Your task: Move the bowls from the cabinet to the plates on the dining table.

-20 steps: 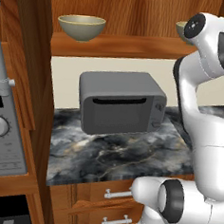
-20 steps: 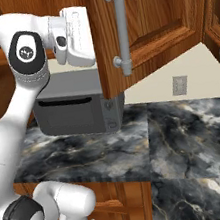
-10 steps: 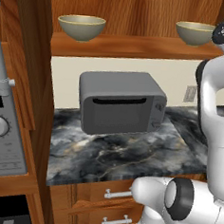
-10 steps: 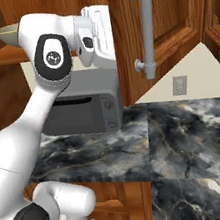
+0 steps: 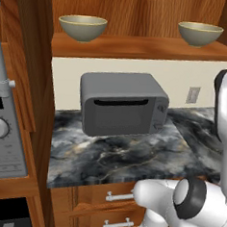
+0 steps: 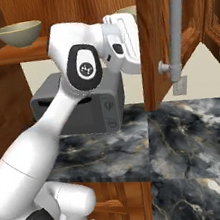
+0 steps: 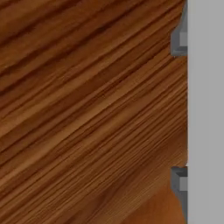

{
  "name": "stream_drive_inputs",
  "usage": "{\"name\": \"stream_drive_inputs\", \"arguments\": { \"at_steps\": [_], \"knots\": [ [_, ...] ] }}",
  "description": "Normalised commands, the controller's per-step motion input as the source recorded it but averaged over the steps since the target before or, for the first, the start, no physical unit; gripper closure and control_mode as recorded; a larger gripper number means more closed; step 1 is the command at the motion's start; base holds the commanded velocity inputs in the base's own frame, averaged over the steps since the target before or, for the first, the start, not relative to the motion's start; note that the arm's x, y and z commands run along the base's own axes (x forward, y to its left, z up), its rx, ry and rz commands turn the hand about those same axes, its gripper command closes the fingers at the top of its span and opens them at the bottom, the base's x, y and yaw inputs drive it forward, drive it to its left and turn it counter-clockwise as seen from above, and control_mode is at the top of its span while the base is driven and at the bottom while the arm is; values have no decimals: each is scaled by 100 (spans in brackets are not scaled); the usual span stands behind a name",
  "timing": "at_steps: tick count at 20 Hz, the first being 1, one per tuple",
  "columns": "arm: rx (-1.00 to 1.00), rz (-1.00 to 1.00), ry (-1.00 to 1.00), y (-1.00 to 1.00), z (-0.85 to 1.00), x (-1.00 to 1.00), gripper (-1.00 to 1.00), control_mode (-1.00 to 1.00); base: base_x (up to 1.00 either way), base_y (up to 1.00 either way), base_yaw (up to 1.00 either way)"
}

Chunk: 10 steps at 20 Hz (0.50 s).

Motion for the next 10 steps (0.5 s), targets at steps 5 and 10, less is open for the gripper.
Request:
{"name": "stream_drive_inputs", "arguments": {
  "at_steps": [5, 10],
  "knots": [
    [-4, 6, 3, -47, -14, 15, -100, -100, 0, 0, 0],
    [-6, 3, -2, -50, 7, 9, -100, -100, 0, 0, 0]
  ]
}}
